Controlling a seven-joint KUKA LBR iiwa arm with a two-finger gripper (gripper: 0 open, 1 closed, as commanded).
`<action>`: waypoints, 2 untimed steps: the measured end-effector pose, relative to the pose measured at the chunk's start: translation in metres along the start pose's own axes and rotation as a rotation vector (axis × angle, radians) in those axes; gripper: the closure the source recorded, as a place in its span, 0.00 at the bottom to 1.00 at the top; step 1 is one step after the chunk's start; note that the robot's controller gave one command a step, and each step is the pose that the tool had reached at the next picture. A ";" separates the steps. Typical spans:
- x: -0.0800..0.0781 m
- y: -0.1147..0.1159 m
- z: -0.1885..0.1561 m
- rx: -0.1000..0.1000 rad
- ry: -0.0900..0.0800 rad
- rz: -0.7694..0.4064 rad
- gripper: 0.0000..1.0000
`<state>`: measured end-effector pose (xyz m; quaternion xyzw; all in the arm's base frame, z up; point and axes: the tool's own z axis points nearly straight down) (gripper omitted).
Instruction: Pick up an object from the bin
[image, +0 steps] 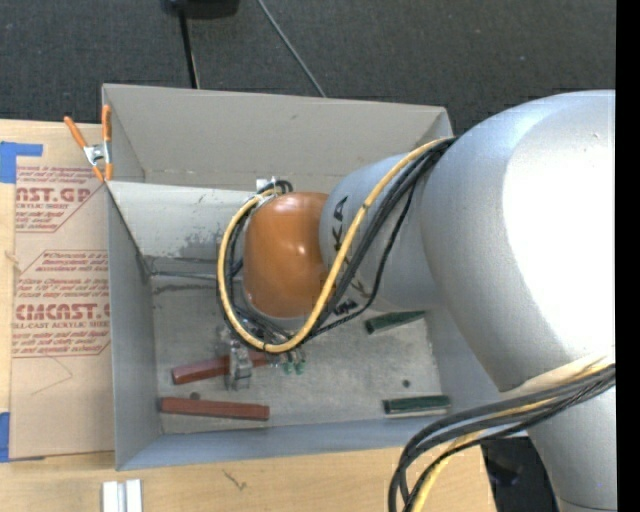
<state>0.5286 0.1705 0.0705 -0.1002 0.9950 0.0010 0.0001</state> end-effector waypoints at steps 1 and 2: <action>0.000 0.000 0.000 0.000 0.000 0.000 1.00; -0.032 -0.053 -0.158 0.002 -0.007 -0.065 1.00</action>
Offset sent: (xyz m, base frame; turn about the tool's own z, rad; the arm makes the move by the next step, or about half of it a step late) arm 0.0409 -0.0465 0.1559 -0.0651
